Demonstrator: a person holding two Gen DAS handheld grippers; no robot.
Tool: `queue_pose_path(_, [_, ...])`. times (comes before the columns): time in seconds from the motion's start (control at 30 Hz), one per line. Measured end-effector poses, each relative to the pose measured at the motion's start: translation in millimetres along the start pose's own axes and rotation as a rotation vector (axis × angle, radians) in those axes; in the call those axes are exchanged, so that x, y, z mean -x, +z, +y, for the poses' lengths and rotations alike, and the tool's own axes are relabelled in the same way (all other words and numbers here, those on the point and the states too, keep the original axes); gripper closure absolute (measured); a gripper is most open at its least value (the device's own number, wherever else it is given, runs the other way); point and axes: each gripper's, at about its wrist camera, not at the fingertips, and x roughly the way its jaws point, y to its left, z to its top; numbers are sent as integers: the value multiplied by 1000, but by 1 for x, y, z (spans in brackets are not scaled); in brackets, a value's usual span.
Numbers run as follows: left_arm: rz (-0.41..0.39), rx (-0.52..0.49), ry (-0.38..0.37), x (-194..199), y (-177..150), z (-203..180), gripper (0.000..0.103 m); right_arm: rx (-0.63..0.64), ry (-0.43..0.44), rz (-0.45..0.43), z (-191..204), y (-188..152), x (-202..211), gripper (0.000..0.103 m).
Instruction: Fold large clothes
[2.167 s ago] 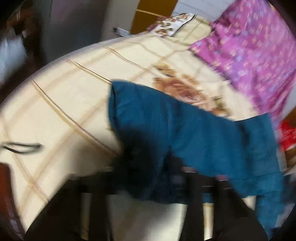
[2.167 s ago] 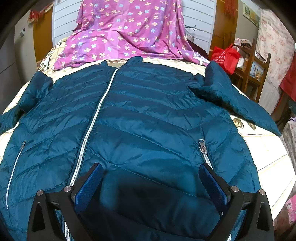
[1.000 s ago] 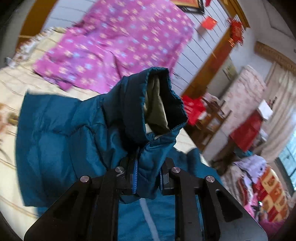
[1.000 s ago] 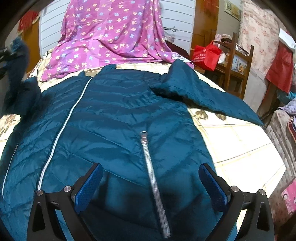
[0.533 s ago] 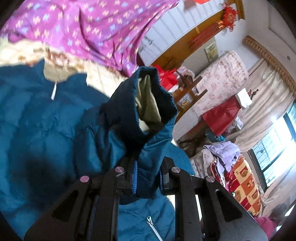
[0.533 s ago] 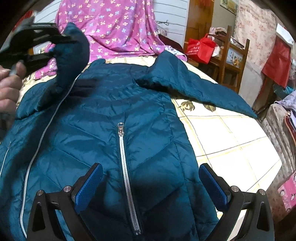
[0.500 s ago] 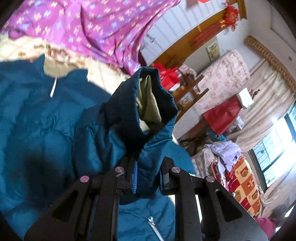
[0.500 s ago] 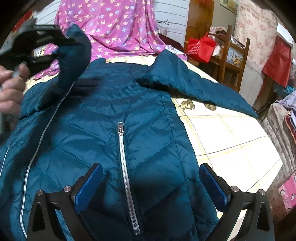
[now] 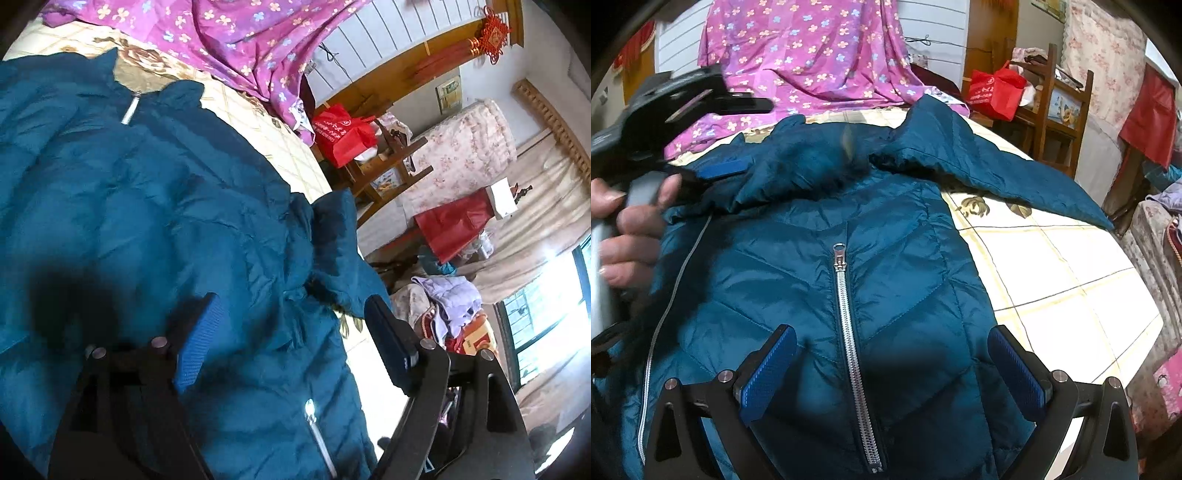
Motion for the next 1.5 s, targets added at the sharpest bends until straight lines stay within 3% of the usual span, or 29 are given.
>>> queue_pose_path(0.13, [-52, 7, 41, 38, -2, 20, 23, -24, -16, -11, -3, 0, 1, 0])
queue_pose_path(0.2, [-99, 13, 98, 65, 1, 37, 23, -41, -20, -29, -5, 1, 5, 0])
queue_pose_path(0.33, [-201, 10, 291, 124, 8, 77, 23, -71, 1, -107, -4, 11, 14, 0])
queue_pose_path(0.4, [-271, -10, 417, 149, 11, 92, 23, -75, 41, -156, 0, 29, 16, 0])
queue_pose_path(0.5, [-339, 7, 498, 164, 11, 111, 23, -65, 101, -184, 14, 65, 10, 0])
queue_pose_path(0.57, [-344, 25, 551, 161, 11, 125, 23, -106, 191, -181, 23, 90, -3, 0])
queue_pose_path(0.63, [-296, 61, 611, 148, 14, 142, 23, -137, 235, -174, 33, 114, -21, 0])
queue_pose_path(0.73, [-272, 93, 626, 145, 13, 152, 23, -106, 162, -110, 48, 137, -55, 1])
queue_pose_path(0.83, [-255, 96, 653, 141, 11, 149, 23, -37, -28, -66, 46, 138, -94, 3])
queue_pose_path(0.87, [-253, 98, 658, 139, 11, 148, 23, -22, -79, -15, 40, 134, -109, 12])
queue_pose_path(0.93, [-245, 101, 666, 137, 12, 147, 23, -64, -93, 77, 21, 128, -130, 14])
queue_pose_path(1.03, [-242, 115, 662, 139, 13, 146, 23, -127, -115, 65, 1, 127, -129, 14])
queue_pose_path(1.13, [-242, 134, 650, 142, 14, 147, 23, -143, -144, -65, 4, 129, -98, 14])
queue_pose_path(1.2, [-244, 142, 647, 144, 14, 148, 23, -115, -96, -158, 18, 133, -80, 14])
queue_pose_path(1.33, [-245, 137, 645, 146, 14, 147, 23, 12, 186, -263, 65, 146, -72, 14])
queue_pose_path(1.4, [-243, 127, 651, 146, 14, 148, 23, 54, 297, -231, 80, 150, -84, 14])
queue_pose_path(1.47, [-226, 114, 670, 141, 15, 150, 23, 50, 444, -118, 87, 153, -108, 14])
queue_pose_path(1.5, [-207, 101, 689, 136, 16, 151, 23, 28, 471, -57, 87, 153, -121, 14])
